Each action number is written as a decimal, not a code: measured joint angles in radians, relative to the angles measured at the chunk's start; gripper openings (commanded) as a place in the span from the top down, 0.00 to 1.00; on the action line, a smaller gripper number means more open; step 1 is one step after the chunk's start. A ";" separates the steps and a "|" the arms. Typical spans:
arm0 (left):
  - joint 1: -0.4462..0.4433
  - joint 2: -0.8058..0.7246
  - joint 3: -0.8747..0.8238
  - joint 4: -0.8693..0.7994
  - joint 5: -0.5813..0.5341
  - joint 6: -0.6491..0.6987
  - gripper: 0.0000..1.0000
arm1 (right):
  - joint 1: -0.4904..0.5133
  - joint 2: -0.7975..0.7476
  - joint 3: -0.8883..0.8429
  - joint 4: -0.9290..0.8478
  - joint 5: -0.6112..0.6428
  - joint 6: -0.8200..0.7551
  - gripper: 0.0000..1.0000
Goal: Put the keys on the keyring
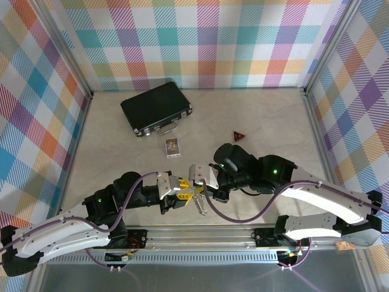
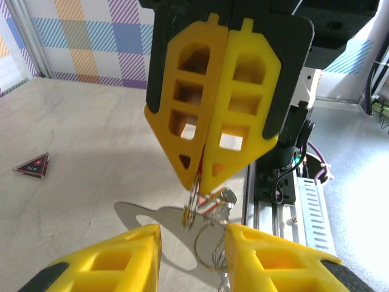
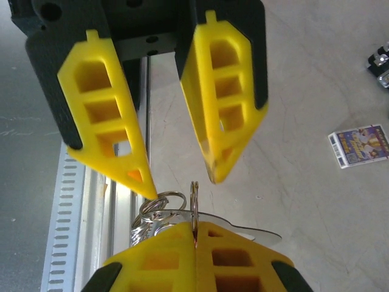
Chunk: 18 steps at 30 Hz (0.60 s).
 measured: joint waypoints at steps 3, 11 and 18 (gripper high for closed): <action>0.000 0.019 0.001 0.012 0.002 0.017 0.71 | 0.000 0.012 0.003 -0.012 -0.010 -0.005 1.00; 0.000 0.070 0.028 0.020 0.019 0.044 0.96 | -0.002 0.013 0.008 -0.036 -0.018 -0.010 1.00; -0.001 0.057 0.024 0.020 0.029 0.044 1.00 | -0.005 0.018 0.012 -0.034 -0.016 -0.010 1.00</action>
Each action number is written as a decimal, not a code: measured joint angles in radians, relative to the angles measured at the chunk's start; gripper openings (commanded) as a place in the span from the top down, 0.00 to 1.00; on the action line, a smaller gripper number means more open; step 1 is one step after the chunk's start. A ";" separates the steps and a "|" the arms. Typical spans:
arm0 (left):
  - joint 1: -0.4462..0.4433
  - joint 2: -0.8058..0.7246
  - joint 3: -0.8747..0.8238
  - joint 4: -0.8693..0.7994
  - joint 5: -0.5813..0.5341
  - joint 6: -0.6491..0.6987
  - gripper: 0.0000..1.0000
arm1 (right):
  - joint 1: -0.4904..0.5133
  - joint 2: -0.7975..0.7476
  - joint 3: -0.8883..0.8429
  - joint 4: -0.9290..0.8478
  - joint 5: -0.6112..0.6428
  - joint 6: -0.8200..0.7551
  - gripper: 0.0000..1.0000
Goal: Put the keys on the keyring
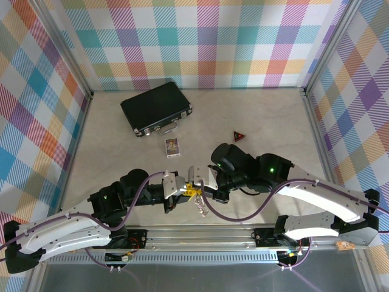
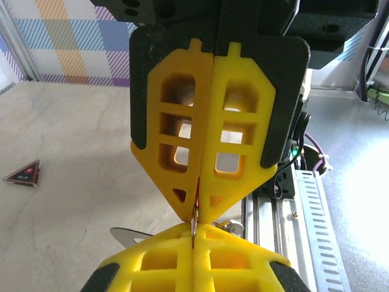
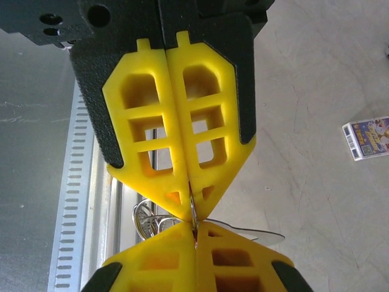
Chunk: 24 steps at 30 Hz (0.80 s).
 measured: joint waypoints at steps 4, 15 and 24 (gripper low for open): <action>0.000 -0.054 -0.029 0.032 -0.007 -0.009 1.00 | 0.000 -0.010 -0.005 0.043 -0.008 0.013 0.86; 0.000 -0.171 -0.110 0.233 0.047 -0.065 1.00 | 0.000 -0.126 -0.114 0.225 -0.038 0.105 0.70; 0.000 -0.174 -0.149 0.321 0.085 -0.087 1.00 | 0.000 -0.203 -0.163 0.330 -0.095 0.137 0.64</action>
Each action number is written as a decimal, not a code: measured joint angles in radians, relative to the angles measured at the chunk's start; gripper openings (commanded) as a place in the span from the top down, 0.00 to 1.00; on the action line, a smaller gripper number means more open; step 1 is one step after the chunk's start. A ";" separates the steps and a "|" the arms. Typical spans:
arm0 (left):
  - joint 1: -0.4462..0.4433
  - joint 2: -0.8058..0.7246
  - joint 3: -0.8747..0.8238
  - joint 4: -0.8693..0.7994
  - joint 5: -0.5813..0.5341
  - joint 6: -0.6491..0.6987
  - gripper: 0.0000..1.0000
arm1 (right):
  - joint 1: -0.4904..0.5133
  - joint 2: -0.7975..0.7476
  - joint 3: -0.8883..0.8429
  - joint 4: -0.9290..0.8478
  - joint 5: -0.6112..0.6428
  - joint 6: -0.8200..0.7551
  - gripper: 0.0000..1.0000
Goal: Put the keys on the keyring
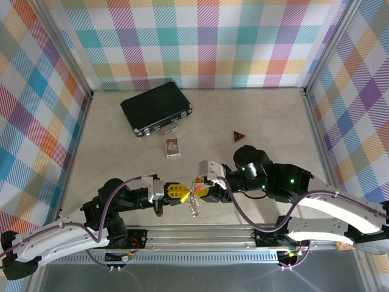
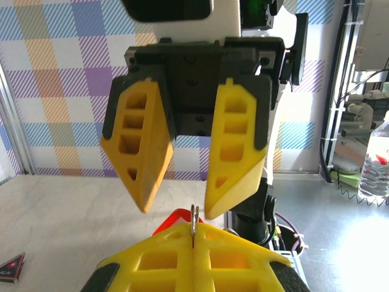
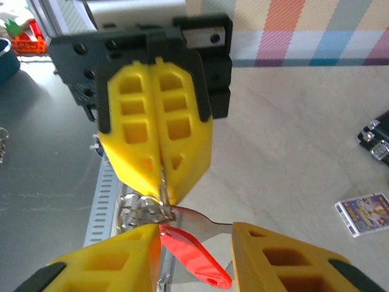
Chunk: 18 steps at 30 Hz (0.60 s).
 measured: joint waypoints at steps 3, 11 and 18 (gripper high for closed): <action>0.000 0.000 -0.006 0.019 0.005 0.000 1.00 | 0.000 -0.010 -0.002 0.024 -0.018 0.002 0.62; 0.000 -0.002 -0.008 0.043 0.007 0.000 1.00 | 0.000 0.009 -0.002 0.063 -0.045 0.005 0.70; 0.000 -0.010 -0.008 0.043 0.006 0.000 1.00 | 0.000 0.026 -0.003 0.067 -0.069 0.016 0.87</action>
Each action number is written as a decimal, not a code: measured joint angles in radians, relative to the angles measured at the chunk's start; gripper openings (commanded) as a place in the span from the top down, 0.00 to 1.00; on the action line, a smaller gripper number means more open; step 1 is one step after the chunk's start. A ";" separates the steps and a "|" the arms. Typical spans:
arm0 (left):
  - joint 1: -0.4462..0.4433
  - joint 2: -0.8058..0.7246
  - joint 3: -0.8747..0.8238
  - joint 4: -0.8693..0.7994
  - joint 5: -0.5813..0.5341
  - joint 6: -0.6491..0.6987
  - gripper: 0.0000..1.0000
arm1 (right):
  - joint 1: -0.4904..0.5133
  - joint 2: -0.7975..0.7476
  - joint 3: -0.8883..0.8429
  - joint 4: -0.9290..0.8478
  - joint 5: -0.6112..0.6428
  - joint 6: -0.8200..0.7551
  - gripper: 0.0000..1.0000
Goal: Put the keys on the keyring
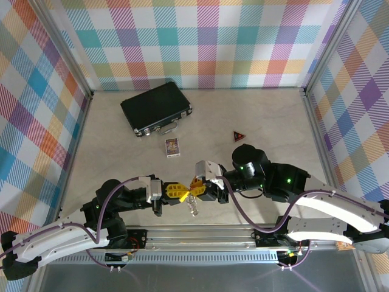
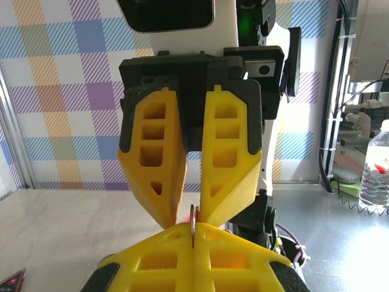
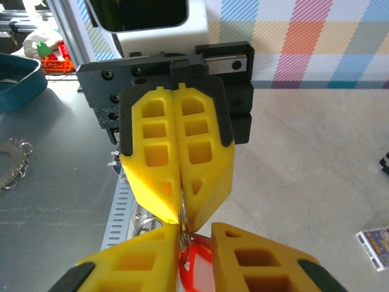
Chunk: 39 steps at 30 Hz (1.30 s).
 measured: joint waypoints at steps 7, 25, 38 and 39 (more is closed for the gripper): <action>0.000 -0.002 -0.011 0.000 -0.005 -0.003 1.00 | 0.000 0.013 0.000 -0.005 -0.019 0.005 0.97; 0.000 0.030 0.063 -0.217 -0.101 0.069 0.77 | 0.000 0.136 0.155 -0.246 0.060 -0.049 1.00; 0.000 0.079 0.112 -0.302 -0.124 0.110 0.82 | 0.000 0.177 0.200 -0.349 0.117 -0.111 1.00; 0.000 0.080 0.112 -0.302 -0.124 0.111 0.84 | 0.000 0.180 0.201 -0.352 0.117 -0.116 1.00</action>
